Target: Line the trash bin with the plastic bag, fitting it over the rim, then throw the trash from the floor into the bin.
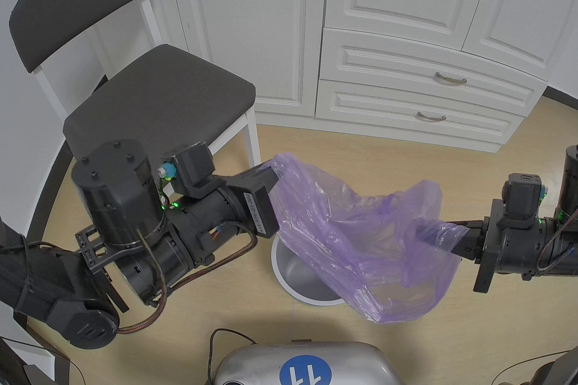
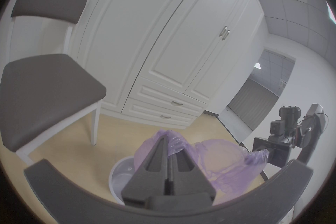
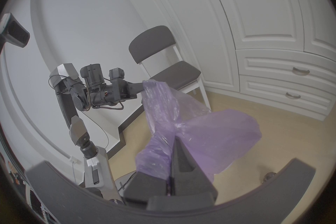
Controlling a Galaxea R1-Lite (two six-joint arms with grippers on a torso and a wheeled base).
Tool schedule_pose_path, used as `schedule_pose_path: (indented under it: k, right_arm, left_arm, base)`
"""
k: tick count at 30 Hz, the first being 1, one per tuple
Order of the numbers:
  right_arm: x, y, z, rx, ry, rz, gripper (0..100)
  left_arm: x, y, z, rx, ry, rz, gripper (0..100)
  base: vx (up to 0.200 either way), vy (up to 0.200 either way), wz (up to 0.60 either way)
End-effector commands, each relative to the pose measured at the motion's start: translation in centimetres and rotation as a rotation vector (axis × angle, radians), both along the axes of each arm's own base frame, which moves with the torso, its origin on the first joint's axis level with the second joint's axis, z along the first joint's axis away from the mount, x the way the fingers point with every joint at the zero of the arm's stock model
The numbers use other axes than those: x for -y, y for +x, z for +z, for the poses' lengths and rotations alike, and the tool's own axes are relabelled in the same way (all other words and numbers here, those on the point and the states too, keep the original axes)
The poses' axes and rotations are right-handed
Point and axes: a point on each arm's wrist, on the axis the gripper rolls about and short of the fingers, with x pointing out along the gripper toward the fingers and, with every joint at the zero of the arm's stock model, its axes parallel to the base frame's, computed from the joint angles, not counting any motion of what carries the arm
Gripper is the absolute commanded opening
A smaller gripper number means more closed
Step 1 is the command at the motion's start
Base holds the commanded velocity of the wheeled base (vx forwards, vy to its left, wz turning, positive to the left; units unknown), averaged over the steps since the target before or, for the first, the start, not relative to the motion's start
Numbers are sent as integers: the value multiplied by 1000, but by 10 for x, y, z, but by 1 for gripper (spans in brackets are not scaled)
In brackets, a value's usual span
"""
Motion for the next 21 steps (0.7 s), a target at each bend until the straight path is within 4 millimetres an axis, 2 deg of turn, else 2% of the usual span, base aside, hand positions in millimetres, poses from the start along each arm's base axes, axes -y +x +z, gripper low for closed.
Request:
schedule_pose_path:
  k: [1, 11, 15, 21]
  right_arm:
    - [-10, 11, -16, -68, -41, 14, 0]
    - [-33, 36, -49, -151, -44, 16, 0]
    - [-39, 46, -63, -164, -41, 8, 0]
    - [-43, 57, -75, -205, -22, -15, 0]
  left_arm:
    - [11, 12, -25, -81, 24, 38, 0]
    - [12, 17, -45, -117, 17, 57, 0]
    - [5, 20, -51, -136, 34, 80, 0]
    - [0, 26, -58, -155, 45, 104, 0]
  base:
    - [0, 0, 0]
    - [0, 0, 0]
    - [0, 0, 0]
    - [0, 0, 0]
